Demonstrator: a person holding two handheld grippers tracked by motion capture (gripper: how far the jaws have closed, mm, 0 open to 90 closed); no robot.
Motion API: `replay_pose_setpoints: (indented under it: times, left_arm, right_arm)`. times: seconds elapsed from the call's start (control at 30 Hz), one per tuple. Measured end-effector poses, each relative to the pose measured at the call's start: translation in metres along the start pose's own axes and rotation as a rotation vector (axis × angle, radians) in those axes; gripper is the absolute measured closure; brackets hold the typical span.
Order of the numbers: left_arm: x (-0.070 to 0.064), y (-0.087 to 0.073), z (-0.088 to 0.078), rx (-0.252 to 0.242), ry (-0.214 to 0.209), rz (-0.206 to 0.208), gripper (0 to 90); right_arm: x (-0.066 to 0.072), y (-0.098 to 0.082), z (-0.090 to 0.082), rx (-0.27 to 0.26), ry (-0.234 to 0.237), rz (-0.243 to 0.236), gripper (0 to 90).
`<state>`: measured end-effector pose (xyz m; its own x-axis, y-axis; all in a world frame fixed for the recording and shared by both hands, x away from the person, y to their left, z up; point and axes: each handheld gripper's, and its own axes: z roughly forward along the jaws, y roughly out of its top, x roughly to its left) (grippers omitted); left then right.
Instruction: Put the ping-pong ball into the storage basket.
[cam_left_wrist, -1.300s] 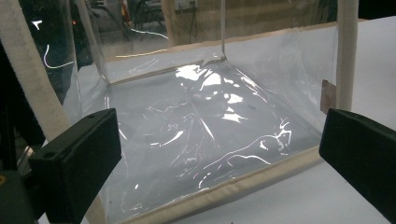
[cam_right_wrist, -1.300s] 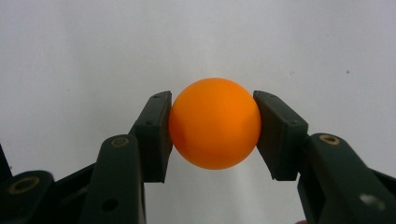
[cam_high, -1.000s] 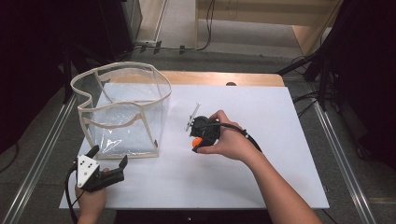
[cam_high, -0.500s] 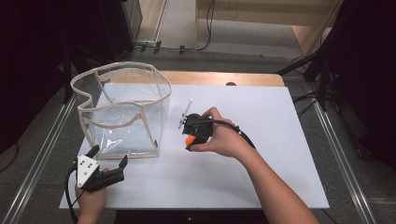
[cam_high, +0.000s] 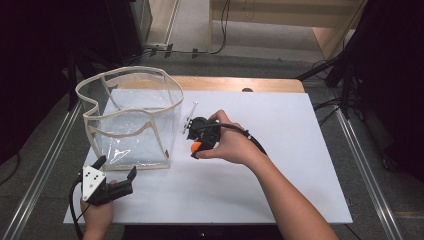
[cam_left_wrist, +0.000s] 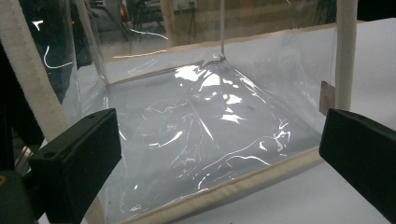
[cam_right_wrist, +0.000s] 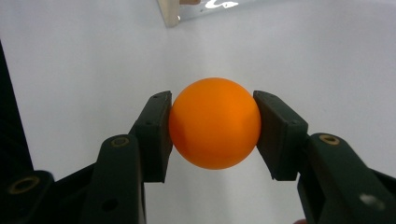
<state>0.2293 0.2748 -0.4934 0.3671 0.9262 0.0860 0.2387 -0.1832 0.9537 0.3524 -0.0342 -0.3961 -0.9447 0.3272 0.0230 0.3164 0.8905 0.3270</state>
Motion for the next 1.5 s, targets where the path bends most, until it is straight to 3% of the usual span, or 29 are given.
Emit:
replay_pose_setpoints:
  times: [0.77, 1.5]
  left_arm:
    - [0.000, 0.000, 0.000, -0.004, -0.003, -0.003, 0.0]
    - [0.000, 0.000, 0.000, -0.006, -0.005, -0.006, 0.0]
  right_arm:
    - [-0.004, 0.022, -0.007, -0.002, 0.020, -0.012, 48.2]
    - [-0.011, 0.037, -0.029, -0.008, 0.010, -0.006, 48.2]
